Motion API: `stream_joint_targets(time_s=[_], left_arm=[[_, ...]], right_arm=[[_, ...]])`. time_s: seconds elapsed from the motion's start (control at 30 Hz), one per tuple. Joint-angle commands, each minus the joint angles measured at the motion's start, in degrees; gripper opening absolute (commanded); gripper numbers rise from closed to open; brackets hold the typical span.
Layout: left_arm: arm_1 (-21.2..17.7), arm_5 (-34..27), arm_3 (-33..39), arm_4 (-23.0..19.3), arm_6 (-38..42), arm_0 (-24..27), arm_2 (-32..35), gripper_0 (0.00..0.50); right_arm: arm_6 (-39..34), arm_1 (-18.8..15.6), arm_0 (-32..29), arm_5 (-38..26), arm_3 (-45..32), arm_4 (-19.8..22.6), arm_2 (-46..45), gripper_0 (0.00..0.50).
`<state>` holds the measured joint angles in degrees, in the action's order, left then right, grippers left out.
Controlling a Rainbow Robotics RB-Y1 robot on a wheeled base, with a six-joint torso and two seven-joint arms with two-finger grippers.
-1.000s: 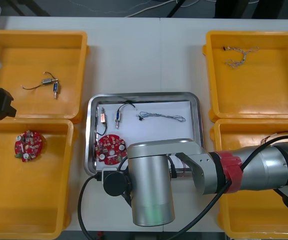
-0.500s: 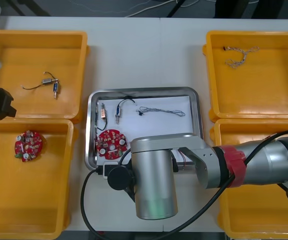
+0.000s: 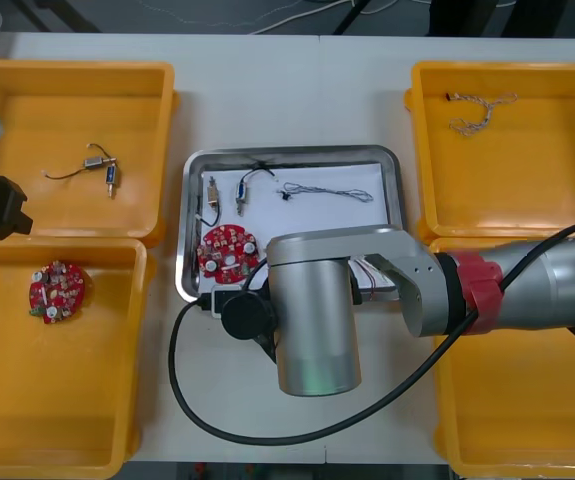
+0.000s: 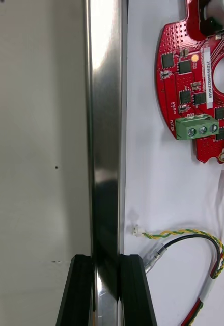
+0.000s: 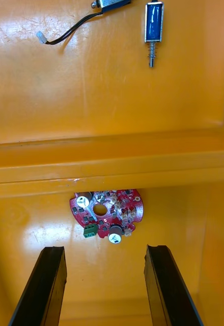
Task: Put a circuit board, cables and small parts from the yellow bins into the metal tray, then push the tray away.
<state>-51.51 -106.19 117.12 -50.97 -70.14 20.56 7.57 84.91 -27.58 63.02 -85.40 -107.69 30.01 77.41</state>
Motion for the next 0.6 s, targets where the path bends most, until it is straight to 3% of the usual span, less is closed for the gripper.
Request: stream_joint_targets(time_s=[0.03, 0.6], left_arm=[[-2.63, 0.19, 1.71, 0.52, -3.86, -0.87, 1.74, 0.454], [-2.63, 0.19, 1.71, 0.52, -3.86, -0.87, 1.74, 0.452]], right_arm=[[0.87, -0.99, 5.27, 1.29, 1.52, 1.19, -0.24, 0.0], [3.6, -0.28, 10.9, 7.0, 10.84, 1.11, -0.42, 0.0]])
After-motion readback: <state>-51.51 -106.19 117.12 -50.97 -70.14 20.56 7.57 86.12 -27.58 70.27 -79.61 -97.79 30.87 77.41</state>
